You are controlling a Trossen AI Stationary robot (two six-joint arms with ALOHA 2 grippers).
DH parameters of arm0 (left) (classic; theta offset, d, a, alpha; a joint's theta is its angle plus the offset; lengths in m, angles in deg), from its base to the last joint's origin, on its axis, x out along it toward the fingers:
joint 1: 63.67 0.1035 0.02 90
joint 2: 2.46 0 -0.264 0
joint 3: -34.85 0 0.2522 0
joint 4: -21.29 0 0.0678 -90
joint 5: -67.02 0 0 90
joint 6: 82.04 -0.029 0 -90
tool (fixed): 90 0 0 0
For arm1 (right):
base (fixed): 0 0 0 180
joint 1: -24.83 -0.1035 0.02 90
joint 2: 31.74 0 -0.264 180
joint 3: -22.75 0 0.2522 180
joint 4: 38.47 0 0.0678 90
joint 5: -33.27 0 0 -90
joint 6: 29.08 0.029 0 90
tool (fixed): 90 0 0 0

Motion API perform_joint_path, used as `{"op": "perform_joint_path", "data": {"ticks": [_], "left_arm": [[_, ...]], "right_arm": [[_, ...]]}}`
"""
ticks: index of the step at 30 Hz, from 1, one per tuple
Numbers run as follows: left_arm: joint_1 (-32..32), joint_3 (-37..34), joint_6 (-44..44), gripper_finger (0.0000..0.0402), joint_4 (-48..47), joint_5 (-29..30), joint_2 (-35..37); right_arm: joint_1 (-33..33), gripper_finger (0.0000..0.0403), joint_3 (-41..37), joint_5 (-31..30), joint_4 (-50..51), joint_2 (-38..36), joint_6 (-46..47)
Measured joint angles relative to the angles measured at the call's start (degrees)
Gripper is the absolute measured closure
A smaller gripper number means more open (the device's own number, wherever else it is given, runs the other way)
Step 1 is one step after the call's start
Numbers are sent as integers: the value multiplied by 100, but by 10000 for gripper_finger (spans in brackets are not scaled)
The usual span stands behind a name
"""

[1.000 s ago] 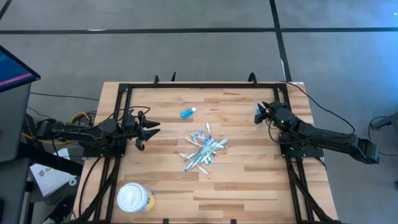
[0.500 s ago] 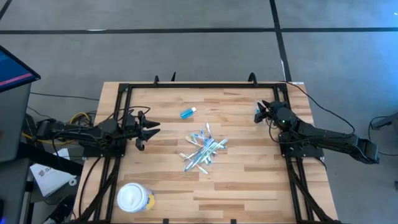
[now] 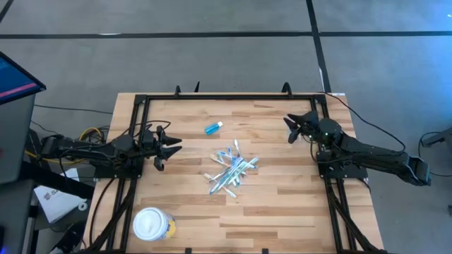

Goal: Pick & Place toothbrushing station
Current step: Put the green toothbrush into the transparent organizer

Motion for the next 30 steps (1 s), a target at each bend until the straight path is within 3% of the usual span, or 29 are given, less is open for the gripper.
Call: {"op": "perform_joint_path", "data": {"ticks": [4,10,18,30], "left_arm": [[0,-1,0,262,0,1,0],[0,0,0,262,-1,0,0],[0,0,0,262,-1,0,0],[0,-2,0,262,-1,0,0]], "right_arm": [[-190,282,16,674,-13,122,-310],[-649,282,20,1061,-25,434,-555],[-1332,282,18,1096,-153,1239,-699],[-1700,282,18,1089,-1447,3134,-697]]}}
